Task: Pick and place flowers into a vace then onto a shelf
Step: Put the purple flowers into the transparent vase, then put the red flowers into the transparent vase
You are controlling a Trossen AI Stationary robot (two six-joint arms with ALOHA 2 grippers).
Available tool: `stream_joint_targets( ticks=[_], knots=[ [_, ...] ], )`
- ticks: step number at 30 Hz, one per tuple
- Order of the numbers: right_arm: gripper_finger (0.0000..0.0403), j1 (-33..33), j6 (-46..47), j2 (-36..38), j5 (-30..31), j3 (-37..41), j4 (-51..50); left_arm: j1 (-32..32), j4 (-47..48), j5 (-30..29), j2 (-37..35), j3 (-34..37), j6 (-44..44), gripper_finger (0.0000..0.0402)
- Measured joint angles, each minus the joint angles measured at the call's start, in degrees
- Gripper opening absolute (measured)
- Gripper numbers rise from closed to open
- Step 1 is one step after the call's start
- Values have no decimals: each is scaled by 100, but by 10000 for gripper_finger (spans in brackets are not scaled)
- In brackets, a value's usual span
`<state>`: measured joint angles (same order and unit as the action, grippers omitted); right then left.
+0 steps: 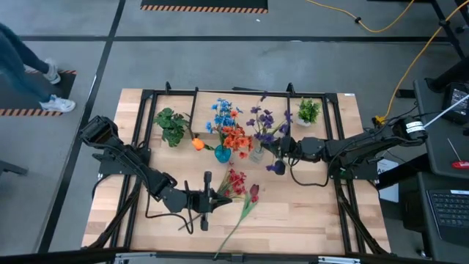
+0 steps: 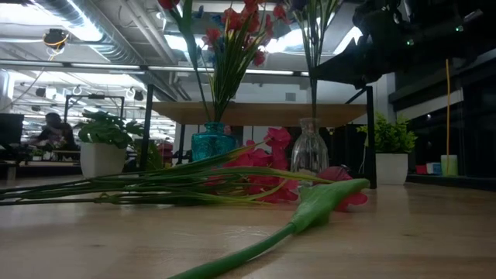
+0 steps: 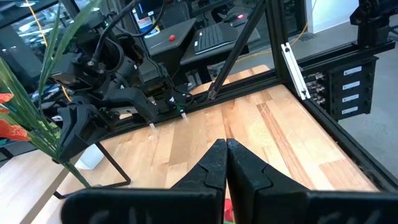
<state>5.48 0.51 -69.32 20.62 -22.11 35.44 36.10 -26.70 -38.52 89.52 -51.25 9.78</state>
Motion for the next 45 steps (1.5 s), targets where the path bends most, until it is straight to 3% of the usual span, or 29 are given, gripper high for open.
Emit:
stream_joint_targets(
  ticks=[10,22,31,36,45],
  knots=[
    [13,0,-178,-9,-129,11,-234,0,63,0,0,0,0,5],
    [112,-42,-35,-15,-122,37,-461,0,127,0,0,-1,-2,5],
    [137,-39,-52,26,-125,31,-426,2,126,0,0,-1,-12,3],
    [138,-37,-64,339,-125,26,-497,4,127,0,0,-1,-11,5],
    [138,-33,68,1423,-127,22,-1626,191,186,-173,2,-1,-7,4]
  ],
)
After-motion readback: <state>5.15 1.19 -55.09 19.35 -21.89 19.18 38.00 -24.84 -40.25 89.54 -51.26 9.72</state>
